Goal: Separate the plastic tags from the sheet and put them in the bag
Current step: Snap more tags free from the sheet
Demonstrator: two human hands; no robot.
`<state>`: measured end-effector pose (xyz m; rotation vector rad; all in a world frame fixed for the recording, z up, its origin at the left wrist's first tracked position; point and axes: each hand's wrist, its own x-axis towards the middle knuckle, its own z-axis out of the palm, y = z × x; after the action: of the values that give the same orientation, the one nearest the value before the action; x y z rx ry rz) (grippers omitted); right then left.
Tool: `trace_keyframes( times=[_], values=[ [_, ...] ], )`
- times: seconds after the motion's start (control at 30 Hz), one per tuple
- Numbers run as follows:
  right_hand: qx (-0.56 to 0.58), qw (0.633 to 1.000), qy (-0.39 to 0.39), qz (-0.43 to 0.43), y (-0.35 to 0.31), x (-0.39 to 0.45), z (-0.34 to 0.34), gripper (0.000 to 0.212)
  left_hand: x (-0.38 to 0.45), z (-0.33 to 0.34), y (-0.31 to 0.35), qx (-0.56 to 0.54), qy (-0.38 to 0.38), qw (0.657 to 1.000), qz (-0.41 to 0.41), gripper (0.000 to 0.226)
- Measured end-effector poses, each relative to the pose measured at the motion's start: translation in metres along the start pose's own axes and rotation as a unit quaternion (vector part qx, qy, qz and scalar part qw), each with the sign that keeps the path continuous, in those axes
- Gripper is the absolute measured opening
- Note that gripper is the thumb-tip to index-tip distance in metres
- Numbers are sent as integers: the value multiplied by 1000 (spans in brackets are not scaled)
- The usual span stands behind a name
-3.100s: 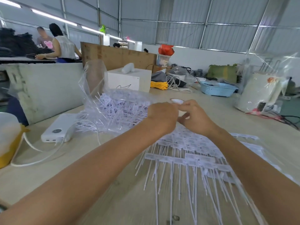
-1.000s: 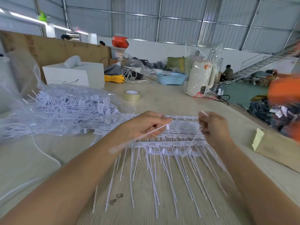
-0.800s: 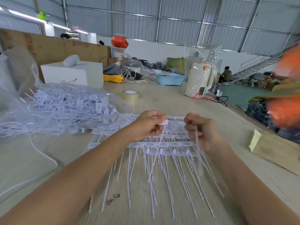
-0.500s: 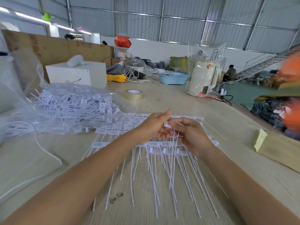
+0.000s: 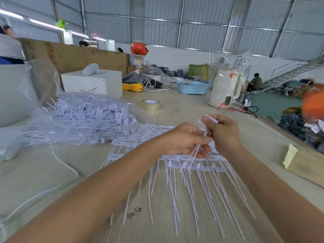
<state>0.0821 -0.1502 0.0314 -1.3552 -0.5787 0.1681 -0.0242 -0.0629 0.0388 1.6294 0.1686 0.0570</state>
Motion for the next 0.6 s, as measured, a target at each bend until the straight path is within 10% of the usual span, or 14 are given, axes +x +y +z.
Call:
trace_keyframes(
  times=[0.17, 0.43, 0.6],
  values=[
    [37, 999, 2, 6, -12, 5, 24, 4, -6, -15, 13, 76, 181, 979, 50, 7],
    [-10, 991, -126, 44, 1, -12, 108, 30, -71, -106, 8, 270, 252, 928, -38, 9],
    [-354, 901, -110, -224, 11, -12, 155, 17, -120, -160, 12, 347, 298, 879, -134, 16]
  ],
)
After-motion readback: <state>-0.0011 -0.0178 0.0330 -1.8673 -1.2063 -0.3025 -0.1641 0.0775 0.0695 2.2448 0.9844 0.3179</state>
